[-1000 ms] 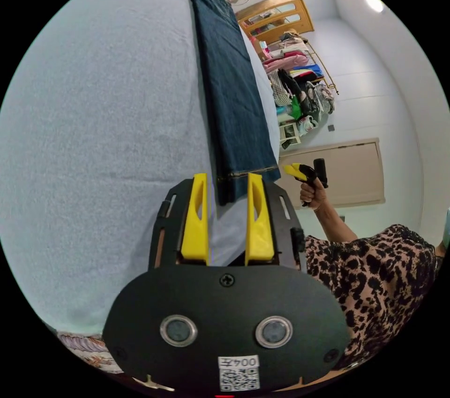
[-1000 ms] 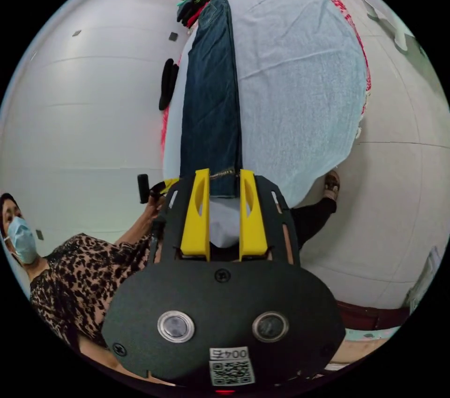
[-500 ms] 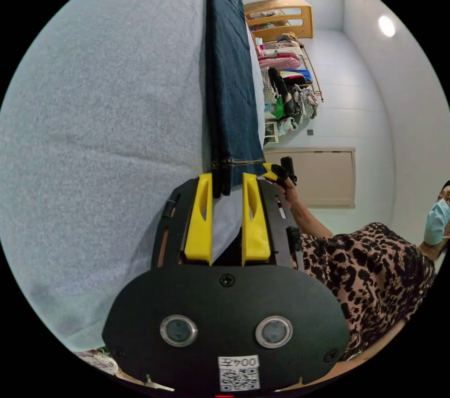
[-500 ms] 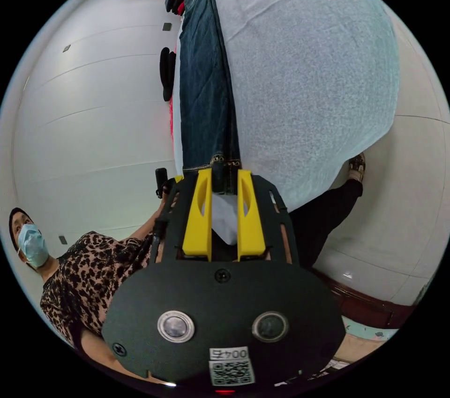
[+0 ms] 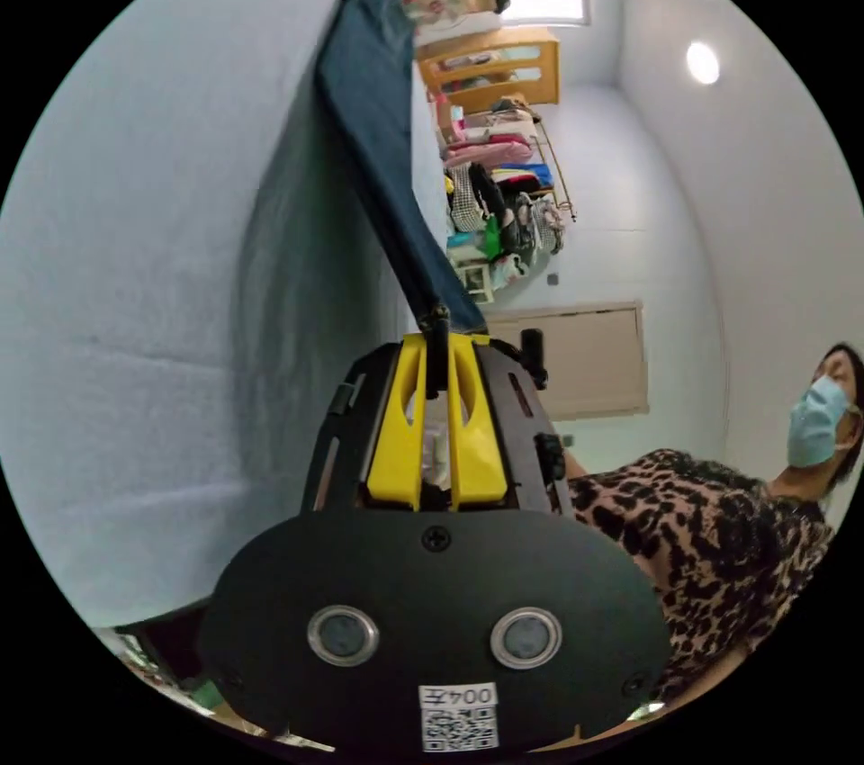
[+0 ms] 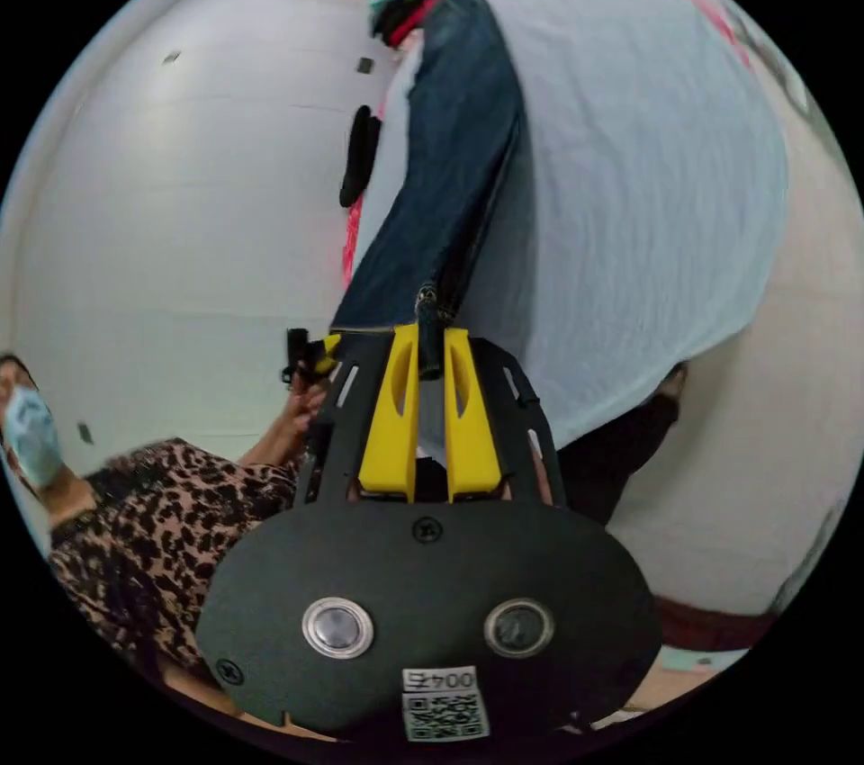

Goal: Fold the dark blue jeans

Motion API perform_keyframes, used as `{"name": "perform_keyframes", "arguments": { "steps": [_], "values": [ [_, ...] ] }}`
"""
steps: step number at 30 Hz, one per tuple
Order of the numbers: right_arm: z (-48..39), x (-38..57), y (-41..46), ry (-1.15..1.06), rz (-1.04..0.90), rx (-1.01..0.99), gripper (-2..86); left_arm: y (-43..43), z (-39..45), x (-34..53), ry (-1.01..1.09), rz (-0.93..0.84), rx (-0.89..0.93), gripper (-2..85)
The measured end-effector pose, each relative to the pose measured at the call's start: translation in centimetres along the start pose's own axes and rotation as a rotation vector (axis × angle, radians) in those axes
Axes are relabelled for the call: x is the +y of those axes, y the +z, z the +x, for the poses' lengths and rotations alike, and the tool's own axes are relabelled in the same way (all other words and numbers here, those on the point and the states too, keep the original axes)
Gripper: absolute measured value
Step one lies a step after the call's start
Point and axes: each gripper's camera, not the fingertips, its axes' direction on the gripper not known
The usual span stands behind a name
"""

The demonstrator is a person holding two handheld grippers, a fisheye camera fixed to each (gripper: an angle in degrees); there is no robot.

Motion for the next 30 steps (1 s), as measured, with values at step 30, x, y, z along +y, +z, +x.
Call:
{"name": "perform_keyframes", "arguments": {
  "steps": [30],
  "values": [
    [-18.3,6.3,2.9,0.058,-0.277,0.371,9.0,12.8,-7.7,-2.0,0.096,-0.195,-0.323,5.8]
  ]
}}
